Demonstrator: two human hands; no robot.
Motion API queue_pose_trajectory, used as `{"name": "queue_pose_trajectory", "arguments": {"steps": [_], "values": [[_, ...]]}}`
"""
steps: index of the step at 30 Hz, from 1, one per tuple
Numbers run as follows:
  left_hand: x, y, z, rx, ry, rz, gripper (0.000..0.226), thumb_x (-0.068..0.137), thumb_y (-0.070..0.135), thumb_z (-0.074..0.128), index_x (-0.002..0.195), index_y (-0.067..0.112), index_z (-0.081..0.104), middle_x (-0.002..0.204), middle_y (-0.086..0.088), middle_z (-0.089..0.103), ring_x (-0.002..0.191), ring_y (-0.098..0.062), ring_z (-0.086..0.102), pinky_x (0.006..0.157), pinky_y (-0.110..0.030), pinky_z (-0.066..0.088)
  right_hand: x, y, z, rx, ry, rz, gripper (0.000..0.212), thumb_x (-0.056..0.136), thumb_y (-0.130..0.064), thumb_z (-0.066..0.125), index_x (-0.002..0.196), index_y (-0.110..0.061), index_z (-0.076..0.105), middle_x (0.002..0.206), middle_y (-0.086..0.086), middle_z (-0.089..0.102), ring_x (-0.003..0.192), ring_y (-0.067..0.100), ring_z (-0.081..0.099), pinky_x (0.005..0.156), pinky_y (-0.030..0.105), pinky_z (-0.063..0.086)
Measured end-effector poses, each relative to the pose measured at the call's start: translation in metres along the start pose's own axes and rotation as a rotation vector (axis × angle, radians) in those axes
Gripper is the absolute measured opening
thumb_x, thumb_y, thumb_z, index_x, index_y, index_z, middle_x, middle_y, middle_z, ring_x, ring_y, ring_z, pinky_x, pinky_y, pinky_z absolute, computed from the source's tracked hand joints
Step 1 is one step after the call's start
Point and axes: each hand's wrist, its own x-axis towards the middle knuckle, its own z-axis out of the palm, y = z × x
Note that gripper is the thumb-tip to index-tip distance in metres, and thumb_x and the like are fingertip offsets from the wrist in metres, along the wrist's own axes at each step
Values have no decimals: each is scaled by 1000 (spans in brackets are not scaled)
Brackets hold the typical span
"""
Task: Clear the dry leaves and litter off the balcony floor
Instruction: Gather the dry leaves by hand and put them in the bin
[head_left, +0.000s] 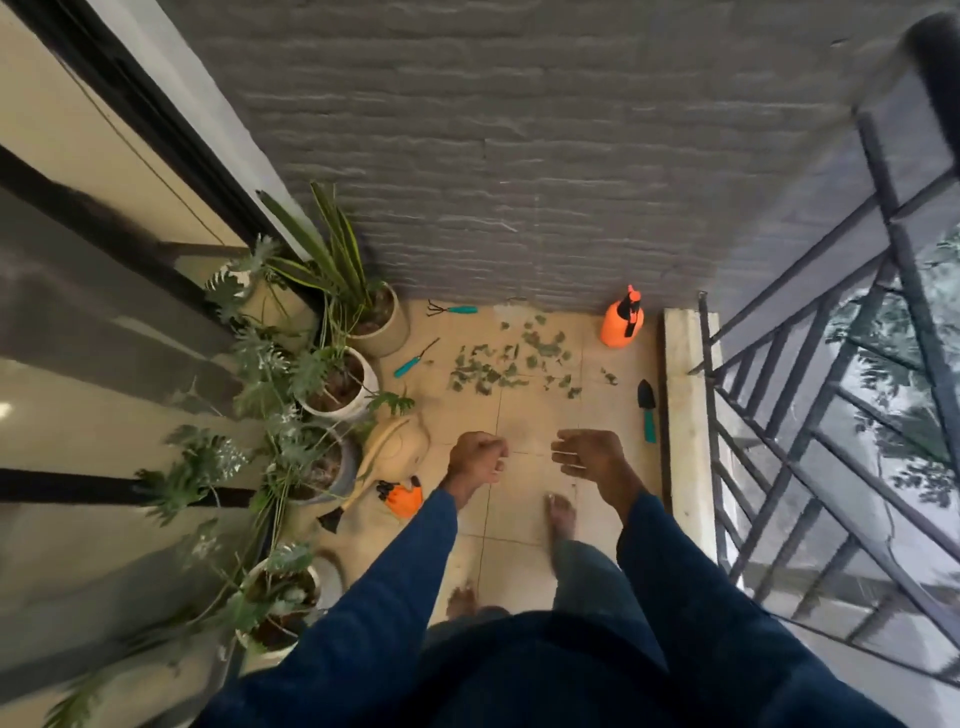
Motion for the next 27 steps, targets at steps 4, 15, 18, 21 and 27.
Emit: {"name": "queue_pose_trajectory", "arguments": {"steps": [4,15,18,21,27], "values": [[19,34,16,-56,24,-20,14,97,15,61,88,12,72,85,-7,67,74,-19,60,72,-34,51,37,-49,-14,-37,-24,36,21,96,0,55,112,8,67,98,20,70,80,30,69,70,34,56],[100,113,55,-73,-14,7,16,101,11,54,91,9,65,87,-11,65,60,-14,54,50,-21,42,133,-94,-33,-152,54,47,18,97,-3,58,107,5,70,105,26,72,87,35,70,82,44,57],[141,123,67,-16,-51,19,13,102,16,57,96,11,67,91,-6,71,63,-14,60,53,-22,48,163,-88,-42,-244,98,46,18,95,4,56,104,7,71,102,29,72,77,33,67,72,39,56],[186,122,82,9,-79,17,14,101,18,58,100,11,70,95,-6,75,67,-15,64,54,-22,51,204,-80,-53,-305,127,58,17,95,4,57,102,3,73,99,24,74,75,29,69,64,32,58],[283,89,111,-22,-79,-37,16,100,17,59,107,8,70,100,-8,76,78,-21,66,63,-26,51,323,-47,-66,-354,175,71,16,94,0,60,92,-6,74,91,16,76,77,27,72,75,41,60]]}}
